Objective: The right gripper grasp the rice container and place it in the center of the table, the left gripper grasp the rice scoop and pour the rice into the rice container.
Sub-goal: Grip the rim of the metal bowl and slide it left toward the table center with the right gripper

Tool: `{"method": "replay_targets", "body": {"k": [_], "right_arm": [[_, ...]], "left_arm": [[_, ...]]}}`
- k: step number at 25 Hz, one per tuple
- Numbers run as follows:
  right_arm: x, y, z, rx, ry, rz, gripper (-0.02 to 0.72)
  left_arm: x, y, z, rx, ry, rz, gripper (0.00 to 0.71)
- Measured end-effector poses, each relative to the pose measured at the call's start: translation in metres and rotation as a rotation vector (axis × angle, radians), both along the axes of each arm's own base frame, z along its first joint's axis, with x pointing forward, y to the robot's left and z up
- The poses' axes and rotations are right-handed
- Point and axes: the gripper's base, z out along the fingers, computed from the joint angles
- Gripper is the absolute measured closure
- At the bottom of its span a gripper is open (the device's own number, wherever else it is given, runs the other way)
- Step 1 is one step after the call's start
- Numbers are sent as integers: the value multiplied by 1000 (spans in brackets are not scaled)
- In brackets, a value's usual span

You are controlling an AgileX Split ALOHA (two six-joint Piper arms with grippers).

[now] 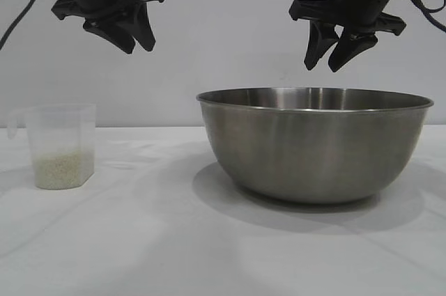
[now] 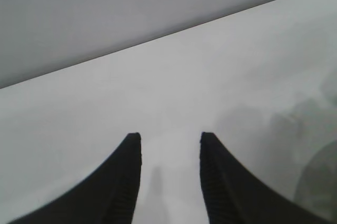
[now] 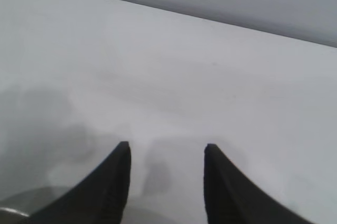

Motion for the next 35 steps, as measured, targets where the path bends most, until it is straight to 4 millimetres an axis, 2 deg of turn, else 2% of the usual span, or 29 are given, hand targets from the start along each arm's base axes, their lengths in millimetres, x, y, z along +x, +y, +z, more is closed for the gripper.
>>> {"method": "replay_targets", "body": {"k": [14,20,23,28,35], "right_arm": [[0,1,1,0,11,7,444],[-8,2,-2,19,109,15,444],[-17,1,10,14,141,36,444],[-33,-6,37,-32,170,53,444],[-48,-32,33,-84,402,9,444]], "left_arm": [[0,0,0,0,-1,1,485],[0,0,0,1,-2,2,485],[0,0,-1,0,4,-2,485],[-1,0,-1,-1,9,-6,485],[-1,-1,-1,-1,12,-8,485]]}}
